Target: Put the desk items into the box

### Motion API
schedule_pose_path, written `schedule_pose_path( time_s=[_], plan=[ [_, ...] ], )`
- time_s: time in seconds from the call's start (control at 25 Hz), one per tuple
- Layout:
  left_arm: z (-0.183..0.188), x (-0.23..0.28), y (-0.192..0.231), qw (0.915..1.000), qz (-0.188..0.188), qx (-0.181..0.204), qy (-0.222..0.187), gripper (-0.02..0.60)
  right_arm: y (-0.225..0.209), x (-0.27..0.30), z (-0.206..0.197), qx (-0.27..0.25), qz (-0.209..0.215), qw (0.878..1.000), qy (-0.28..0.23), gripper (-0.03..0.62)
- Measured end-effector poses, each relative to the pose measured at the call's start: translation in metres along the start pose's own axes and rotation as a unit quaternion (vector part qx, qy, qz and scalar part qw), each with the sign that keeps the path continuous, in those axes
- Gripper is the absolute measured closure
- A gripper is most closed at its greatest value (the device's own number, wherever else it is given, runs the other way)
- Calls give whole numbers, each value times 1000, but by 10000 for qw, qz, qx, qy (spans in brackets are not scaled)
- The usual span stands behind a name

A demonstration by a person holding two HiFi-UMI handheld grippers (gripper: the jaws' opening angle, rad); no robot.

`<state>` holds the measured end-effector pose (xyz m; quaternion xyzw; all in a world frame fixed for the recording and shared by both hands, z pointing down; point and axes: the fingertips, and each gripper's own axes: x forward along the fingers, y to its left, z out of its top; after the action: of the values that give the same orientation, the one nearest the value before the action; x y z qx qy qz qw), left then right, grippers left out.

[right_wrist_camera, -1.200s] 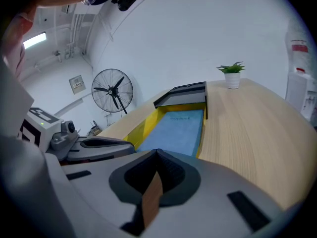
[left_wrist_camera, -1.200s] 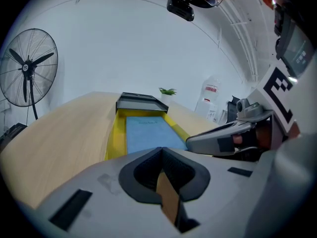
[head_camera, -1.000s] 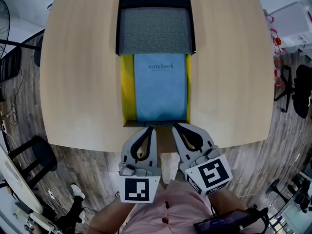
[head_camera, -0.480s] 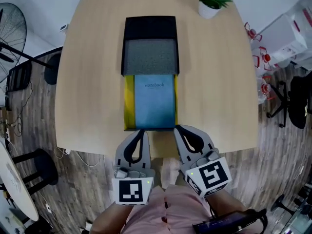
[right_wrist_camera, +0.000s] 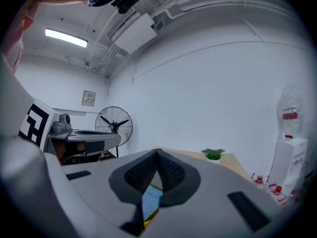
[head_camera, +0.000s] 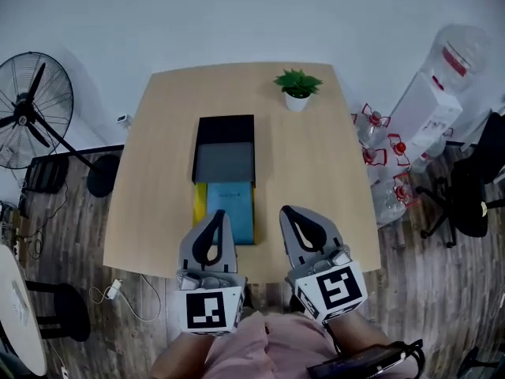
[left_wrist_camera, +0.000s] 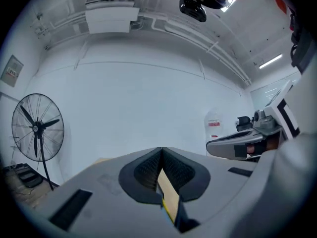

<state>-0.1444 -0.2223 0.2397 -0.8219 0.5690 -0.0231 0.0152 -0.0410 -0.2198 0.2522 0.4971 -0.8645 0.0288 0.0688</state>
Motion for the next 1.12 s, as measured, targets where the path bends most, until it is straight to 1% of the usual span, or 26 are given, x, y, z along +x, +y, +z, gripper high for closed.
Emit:
schedule_pose_path(
  time_s=[0.08,0.16,0.32,0.48,0.64,0.96,1.12],
  plan=[
    [20,1,-11,9998,22,88,-200,571,-11,-14,15,-121,-85,9998,-167,592],
    [33,0,-21,9995,38,92,-312,571,-20,-28,25,-231,-165,9992,-285,592],
    [45,2,-41,9990,82,97,-434,571,-42,-45,36,-342,-270,9980,-456,592],
    [50,7,-56,9987,107,102,-485,571,-54,-56,39,-376,-281,9974,-546,592],
    [53,6,-62,9981,215,276,-508,571,-57,-59,39,-479,-277,9967,-602,594],
    [55,10,-62,9984,338,85,-450,571,-56,-54,40,-464,-98,9968,-638,594],
    [54,10,-60,9983,377,66,-435,571,-55,-51,39,-470,-69,9969,-620,594]
  ],
)
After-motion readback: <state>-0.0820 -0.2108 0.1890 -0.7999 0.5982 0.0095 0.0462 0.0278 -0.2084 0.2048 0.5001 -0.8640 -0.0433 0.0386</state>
